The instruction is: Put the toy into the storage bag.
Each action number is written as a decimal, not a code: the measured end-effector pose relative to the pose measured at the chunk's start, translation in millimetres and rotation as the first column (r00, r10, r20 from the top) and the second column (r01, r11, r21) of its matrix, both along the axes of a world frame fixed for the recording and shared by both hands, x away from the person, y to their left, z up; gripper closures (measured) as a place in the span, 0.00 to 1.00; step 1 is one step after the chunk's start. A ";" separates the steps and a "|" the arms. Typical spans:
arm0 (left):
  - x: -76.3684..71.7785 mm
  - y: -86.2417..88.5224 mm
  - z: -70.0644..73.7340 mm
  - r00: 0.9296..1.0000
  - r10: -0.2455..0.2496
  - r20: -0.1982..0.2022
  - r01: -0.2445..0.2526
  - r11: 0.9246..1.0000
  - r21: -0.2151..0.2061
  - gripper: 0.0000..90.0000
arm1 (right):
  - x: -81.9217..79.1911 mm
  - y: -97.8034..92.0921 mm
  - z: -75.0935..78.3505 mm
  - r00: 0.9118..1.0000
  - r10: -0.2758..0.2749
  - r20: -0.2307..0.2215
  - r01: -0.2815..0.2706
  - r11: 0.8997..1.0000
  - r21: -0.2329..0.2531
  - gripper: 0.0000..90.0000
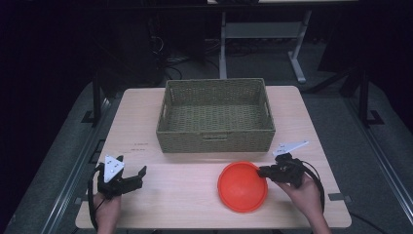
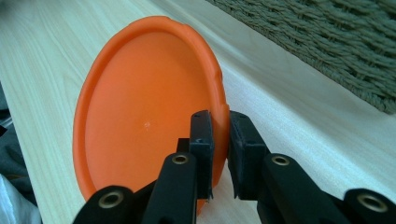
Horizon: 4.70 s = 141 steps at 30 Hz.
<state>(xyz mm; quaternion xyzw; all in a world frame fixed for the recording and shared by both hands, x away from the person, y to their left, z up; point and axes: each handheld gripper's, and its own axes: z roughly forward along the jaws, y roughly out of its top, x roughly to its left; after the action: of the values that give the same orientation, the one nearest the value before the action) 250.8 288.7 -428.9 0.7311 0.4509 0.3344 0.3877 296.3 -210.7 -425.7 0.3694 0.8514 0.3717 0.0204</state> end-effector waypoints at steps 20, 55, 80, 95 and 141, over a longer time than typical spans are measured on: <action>-0.3 -0.3 -0.1 1.000 0.000 0.002 0.000 1.000 -0.005 0.14 | 2.1 14.5 33.5 0.999 0.045 -0.023 -0.045 0.999 -0.015 0.91; -1.7 2.9 0.6 1.000 0.013 0.006 -0.013 1.000 -0.015 0.14 | 42.0 21.1 105.6 0.999 0.043 0.015 -0.044 0.999 0.015 0.91; -1.7 2.2 0.8 1.000 0.004 0.002 -0.004 1.000 -0.008 0.14 | 86.5 17.9 163.4 0.997 -0.038 0.068 0.037 0.999 0.026 0.91; -2.8 3.4 1.4 1.000 -0.002 0.010 0.002 1.000 -0.009 0.14 | 117.0 23.0 184.0 0.992 -0.102 0.078 0.102 0.995 -0.007 0.91; -2.7 1.6 1.3 1.000 -0.008 0.011 0.008 1.000 -0.020 0.14 | 176.0 35.4 142.0 0.968 -0.247 0.040 0.249 0.967 -0.062 0.91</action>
<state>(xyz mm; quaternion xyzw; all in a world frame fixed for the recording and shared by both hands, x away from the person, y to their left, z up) 248.1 290.3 -427.6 0.7271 0.4491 0.3323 0.3989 472.2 -175.2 -283.7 0.4660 0.8101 0.3436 0.0925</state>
